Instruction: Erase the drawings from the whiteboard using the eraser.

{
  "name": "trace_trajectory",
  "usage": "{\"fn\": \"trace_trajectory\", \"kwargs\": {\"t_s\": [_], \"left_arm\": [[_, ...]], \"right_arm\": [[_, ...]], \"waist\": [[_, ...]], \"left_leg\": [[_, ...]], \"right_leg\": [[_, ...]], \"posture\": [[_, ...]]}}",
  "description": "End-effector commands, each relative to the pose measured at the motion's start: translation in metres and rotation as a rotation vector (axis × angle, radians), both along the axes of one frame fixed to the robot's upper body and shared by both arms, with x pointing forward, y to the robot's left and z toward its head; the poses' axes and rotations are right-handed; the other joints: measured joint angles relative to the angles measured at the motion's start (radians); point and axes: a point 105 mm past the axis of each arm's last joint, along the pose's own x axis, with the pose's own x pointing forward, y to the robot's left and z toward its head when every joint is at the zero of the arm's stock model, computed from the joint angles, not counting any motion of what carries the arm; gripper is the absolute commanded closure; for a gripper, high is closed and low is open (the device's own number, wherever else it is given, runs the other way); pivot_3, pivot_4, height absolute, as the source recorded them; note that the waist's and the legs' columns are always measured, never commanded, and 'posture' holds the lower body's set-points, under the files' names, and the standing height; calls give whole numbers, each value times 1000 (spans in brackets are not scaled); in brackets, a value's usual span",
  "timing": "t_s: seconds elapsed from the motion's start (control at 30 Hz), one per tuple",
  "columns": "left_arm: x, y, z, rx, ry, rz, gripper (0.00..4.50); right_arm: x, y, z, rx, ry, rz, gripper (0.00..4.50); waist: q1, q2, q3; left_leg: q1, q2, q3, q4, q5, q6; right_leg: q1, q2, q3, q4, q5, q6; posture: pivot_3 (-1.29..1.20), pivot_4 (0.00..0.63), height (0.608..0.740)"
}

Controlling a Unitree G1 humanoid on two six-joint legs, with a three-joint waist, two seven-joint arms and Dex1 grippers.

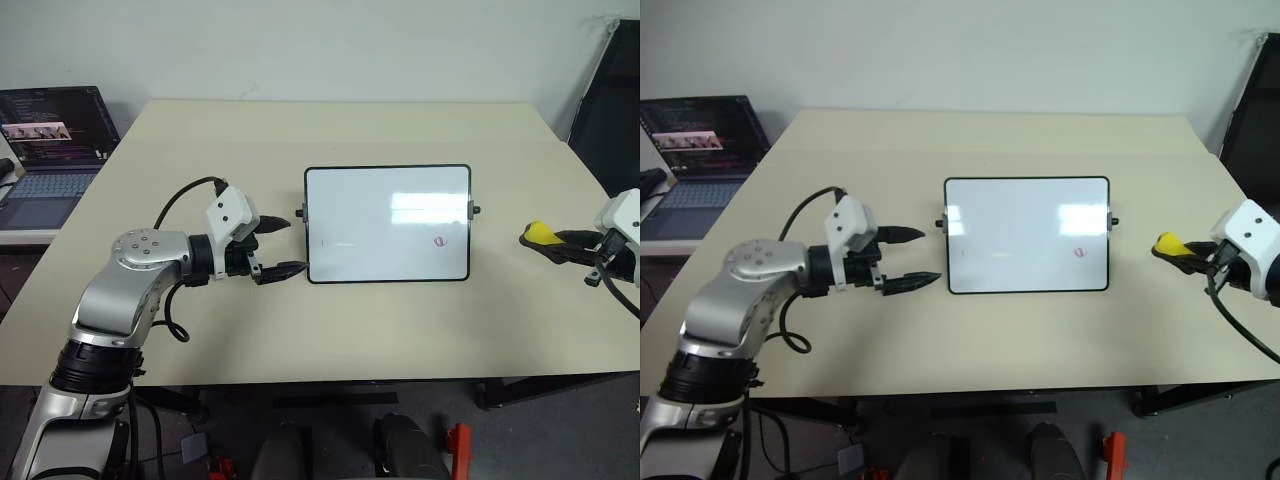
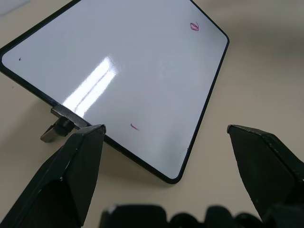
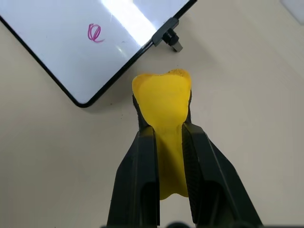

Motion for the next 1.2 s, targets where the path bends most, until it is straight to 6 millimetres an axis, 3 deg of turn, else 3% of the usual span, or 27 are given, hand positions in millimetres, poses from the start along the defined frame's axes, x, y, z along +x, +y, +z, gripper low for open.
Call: {"fn": "trace_trajectory", "kwargs": {"t_s": [0.03, 0.17, 0.33, 0.77, 0.9, 1.03, 1.2], "left_arm": [[0, 0, 25, -29, -84, -11, 0], [0, 0, 31, -29, -99, -16, 0], [-1, -1, 36, -45, -109, -19, 0], [-1, -5, 32, -52, -93, -23, 0], [-2, -7, 18, -21, -63, -32, 0], [-2, -10, 17, -30, -58, -36, 0], [-2, -11, 14, -24, -47, -44, 0]], "right_arm": [[3, 9, 17, 18, -72, 27, 4143], [3, 13, 19, 33, -79, 39, 4143], [4, 26, 43, 145, -146, 74, 4143], [4, 29, 39, 159, -137, 76, 4143], [9, 70, 17, 255, -137, 163, 4144], [26, 81, -3, 251, -180, 118, 4152], [50, 80, -26, 169, -241, 63, 4164]], "waist": [[1, 0, 0], [1, 0, 0], [-1, 0, 0], [6, 0, 0], [2, 0, 0], [3, 0, 0], [6, 0, 0]], "left_leg": [[0, 0, 0, 0, 0, 0], [0, 0, 0, 0, 0, 0], [0, 0, 0, 0, 0, 0], [0, 0, 0, 0, 0, 0], [0, 0, -1, 0, 0, 0], [0, 0, -1, 1, 0, 0], [0, -1, 0, 1, 0, 0]], "right_leg": [[0, 0, 0, 0, 0, 0], [0, 0, 0, 0, 1, -3], [0, 0, 0, 1, 2, -3], [0, 0, 0, 0, 2, -3], [0, 0, 0, 1, 2, -3], [0, 0, 0, 2, 2, -3], [0, 0, 0, 1, 2, -3]], "posture": [[0, 150, 740], [0, 150, 740], [0, 150, 740], [0, 150, 740], [0, 150, 740], [0, 150, 740], [0, 150, 740]]}}
